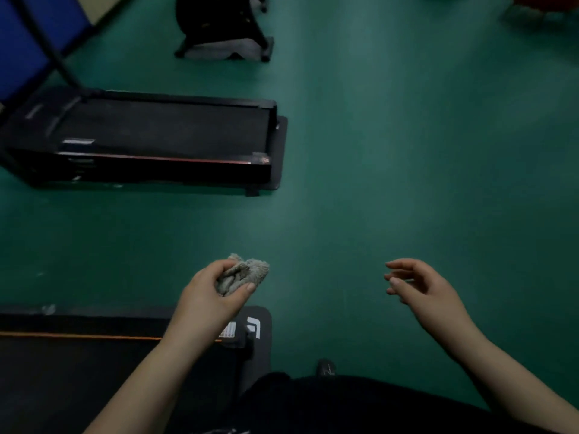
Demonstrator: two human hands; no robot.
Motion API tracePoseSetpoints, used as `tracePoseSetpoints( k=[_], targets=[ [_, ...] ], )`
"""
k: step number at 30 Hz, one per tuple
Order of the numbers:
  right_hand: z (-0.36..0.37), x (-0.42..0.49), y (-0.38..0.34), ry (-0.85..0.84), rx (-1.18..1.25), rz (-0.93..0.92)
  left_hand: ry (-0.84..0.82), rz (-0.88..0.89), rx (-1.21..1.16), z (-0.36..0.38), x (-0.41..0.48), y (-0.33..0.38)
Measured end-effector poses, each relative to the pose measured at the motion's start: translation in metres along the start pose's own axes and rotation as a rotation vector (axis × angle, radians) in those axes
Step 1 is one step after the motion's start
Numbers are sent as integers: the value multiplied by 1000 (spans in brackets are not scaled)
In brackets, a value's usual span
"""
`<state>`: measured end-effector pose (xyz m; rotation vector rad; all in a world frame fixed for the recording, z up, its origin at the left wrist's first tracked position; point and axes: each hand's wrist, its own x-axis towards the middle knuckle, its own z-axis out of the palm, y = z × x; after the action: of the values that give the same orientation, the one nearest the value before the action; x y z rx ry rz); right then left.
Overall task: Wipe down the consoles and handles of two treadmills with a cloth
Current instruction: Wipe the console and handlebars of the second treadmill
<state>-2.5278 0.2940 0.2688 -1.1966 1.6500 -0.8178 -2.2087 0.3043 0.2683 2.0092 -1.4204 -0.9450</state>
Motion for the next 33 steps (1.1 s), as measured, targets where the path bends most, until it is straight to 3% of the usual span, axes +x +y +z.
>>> tracePoseSetpoints(
  k=[9,25,33],
  targets=[
    [99,178,-92,-332,-97,-109,199,-240,-78,-56,108,-26],
    [322,407,-279,-575,-161,-221,413,-337,-161,-220,368,-58],
    [467,517,-345,-811,-286,-299,582,-528,-204,-288,454,-112]
  ],
)
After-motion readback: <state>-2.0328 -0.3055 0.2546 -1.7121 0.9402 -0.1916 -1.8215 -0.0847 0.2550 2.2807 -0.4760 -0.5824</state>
